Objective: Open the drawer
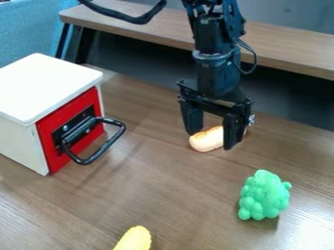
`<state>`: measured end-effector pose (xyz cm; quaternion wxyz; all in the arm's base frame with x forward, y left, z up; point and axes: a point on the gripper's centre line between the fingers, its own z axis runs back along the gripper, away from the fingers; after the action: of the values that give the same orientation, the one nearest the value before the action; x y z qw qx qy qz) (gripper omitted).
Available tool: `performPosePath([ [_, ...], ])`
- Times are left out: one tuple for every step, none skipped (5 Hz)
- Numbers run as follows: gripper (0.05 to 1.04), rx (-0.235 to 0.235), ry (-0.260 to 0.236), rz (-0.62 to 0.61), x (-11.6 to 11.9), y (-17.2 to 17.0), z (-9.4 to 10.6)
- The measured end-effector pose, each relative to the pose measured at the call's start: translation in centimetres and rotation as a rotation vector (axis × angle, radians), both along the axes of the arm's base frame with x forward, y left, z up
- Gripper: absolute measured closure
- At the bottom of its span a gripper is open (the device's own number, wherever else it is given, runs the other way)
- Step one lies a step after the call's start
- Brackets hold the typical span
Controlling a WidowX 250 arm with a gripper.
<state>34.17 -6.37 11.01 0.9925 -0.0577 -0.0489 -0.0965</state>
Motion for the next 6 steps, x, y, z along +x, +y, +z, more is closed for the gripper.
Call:
performPosePath([
  [0.084, 0.004, 0.027, 0.001, -0.2, 0.0, -1.0],
  [0.084, 0.011, 0.045, 0.015, -1.6, 0.7, -1.7],
  [0.084, 0.007, 0.043, 0.060, -2.4, 2.5, -1.7],
  [0.084, 0.016, 0.073, 0.094, -3.1, 4.0, -2.4],
  [0.084, 0.053, 0.037, 0.162, -3.5, 6.9, -1.5],
  [0.084, 0.114, 0.001, 0.159, -3.2, 8.6, -1.4],
])
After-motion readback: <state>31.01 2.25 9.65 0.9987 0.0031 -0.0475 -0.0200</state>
